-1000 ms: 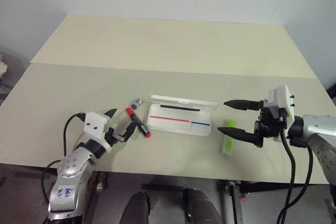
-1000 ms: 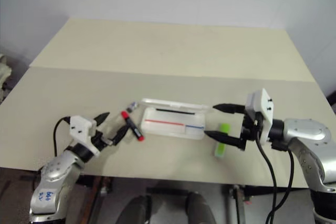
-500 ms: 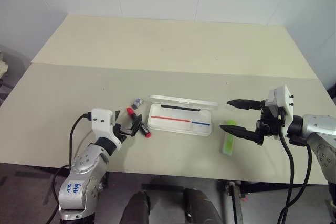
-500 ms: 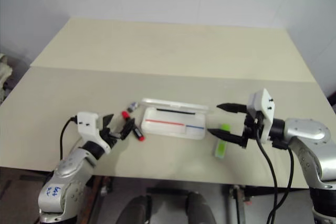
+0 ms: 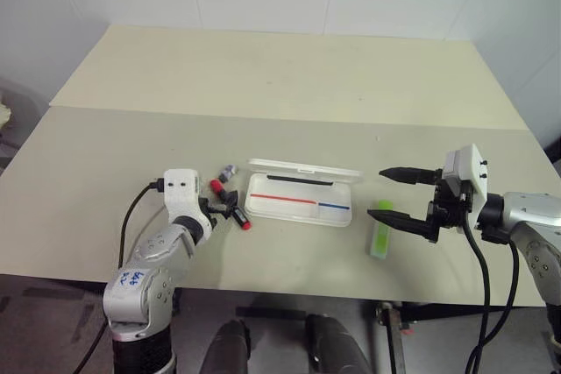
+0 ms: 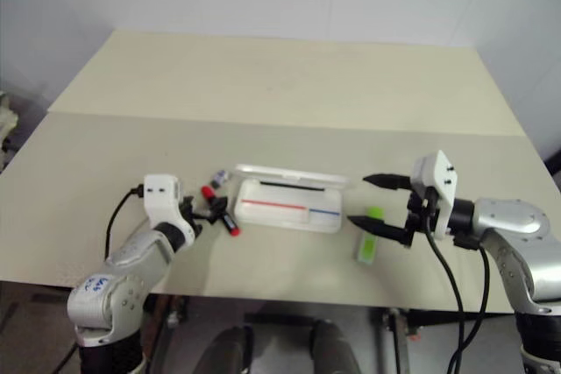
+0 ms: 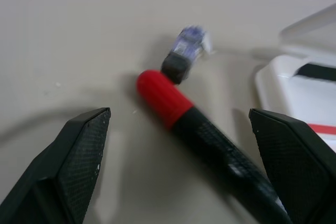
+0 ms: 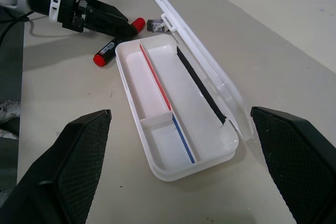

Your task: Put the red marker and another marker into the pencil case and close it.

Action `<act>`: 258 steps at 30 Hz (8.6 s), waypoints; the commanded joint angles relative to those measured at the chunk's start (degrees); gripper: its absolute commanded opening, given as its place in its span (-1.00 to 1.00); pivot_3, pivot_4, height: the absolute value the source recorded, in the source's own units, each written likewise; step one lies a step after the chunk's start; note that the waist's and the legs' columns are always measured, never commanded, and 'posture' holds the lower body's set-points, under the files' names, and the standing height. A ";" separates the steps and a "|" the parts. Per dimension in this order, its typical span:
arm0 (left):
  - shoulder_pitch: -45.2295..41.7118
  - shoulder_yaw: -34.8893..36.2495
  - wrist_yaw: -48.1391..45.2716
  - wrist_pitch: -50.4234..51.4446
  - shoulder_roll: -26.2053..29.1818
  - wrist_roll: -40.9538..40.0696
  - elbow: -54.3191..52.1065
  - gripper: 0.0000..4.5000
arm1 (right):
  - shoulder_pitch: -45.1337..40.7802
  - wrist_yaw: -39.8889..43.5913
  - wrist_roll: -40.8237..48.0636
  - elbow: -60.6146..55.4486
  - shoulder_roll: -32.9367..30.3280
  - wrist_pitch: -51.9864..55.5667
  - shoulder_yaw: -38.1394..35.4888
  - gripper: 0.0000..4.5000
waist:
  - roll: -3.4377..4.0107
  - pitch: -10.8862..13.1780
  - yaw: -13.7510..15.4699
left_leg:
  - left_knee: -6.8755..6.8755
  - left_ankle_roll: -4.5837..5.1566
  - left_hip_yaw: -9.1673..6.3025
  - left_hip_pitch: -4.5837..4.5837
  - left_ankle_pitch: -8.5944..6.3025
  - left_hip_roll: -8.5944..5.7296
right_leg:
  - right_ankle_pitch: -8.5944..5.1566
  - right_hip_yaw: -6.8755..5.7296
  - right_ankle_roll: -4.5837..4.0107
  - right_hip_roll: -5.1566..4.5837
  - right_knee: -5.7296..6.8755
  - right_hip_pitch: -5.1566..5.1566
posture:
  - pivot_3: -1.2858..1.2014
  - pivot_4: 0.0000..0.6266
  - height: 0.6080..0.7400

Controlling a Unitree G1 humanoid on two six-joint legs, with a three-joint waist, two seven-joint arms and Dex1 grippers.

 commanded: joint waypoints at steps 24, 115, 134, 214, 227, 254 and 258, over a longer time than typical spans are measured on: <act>-18.73 5.73 5.13 23.43 -4.82 6.64 13.16 -0.53 | 0.70 -3.45 0.76 -3.01 0.01 -0.30 -1.45 1.00 | 0.17 -0.11 -0.28 | 0.07 -0.05 -0.06 0.70 -0.19 -0.10 | 0.50 -0.04 -0.71 -0.01 -2.19 1.12 | 0.03 -0.52 1.00; -21.22 -39.19 -51.59 -66.46 24.57 32.22 19.27 -0.76 | 9.78 -7.25 4.52 -11.40 0.67 -1.60 -7.04 1.00 | -0.10 0.04 0.03 | -0.55 0.24 0.37 -0.17 0.45 -0.14 | 0.62 0.72 0.36 0.10 -0.03 -0.70 | 0.03 -0.52 1.00; -22.89 -37.66 -46.83 -74.16 21.53 38.87 27.16 -0.76 | 9.33 -7.94 5.00 -11.63 0.91 -1.08 -7.04 1.00 | -0.09 0.04 0.01 | -0.53 0.26 0.37 -0.15 0.46 -0.15 | 0.65 0.72 0.38 0.11 0.07 -0.70 | 0.03 -0.52 1.00; 1.26 5.37 -86.16 -57.06 30.87 -31.16 22.65 0.98 | 21.38 -43.48 -1.16 -25.66 16.13 17.33 -1.48 1.00 | -0.08 -0.02 -0.08 | -0.81 0.19 0.60 0.50 0.42 0.02 | 0.19 0.78 -0.84 -0.01 -0.63 0.03 | 0.03 -0.52 1.00; -0.75 9.26 -96.14 -54.36 35.93 -34.79 32.32 0.98 | 20.41 -47.92 -2.22 -22.93 19.15 22.51 0.03 1.00 | -0.09 -0.02 -0.31 | -1.03 0.21 0.58 0.52 0.25 0.08 | -0.04 0.68 -0.87 0.05 -0.48 -0.12 | 0.03 -0.52 1.00; -3.53 0.79 -97.70 -65.65 47.86 -38.74 44.55 1.00 | 12.60 -52.96 -5.80 -12.60 20.94 40.51 4.00 0.08 | -1.73 -1.33 -1.66 | -1.95 0.12 1.27 0.56 0.21 1.28 | 0.37 0.57 -1.87 -0.31 -1.92 0.07 | 0.03 -0.52 1.00; -4.65 0.43 -97.70 -66.34 47.49 -38.57 45.26 1.00 | 13.28 -52.21 -7.30 -11.73 20.79 38.00 4.70 -0.52 | -1.78 -1.40 -1.64 | -2.06 0.03 1.26 0.54 0.16 1.32 | 0.35 0.49 -1.89 -0.43 -2.02 0.06 | 0.03 -0.52 1.00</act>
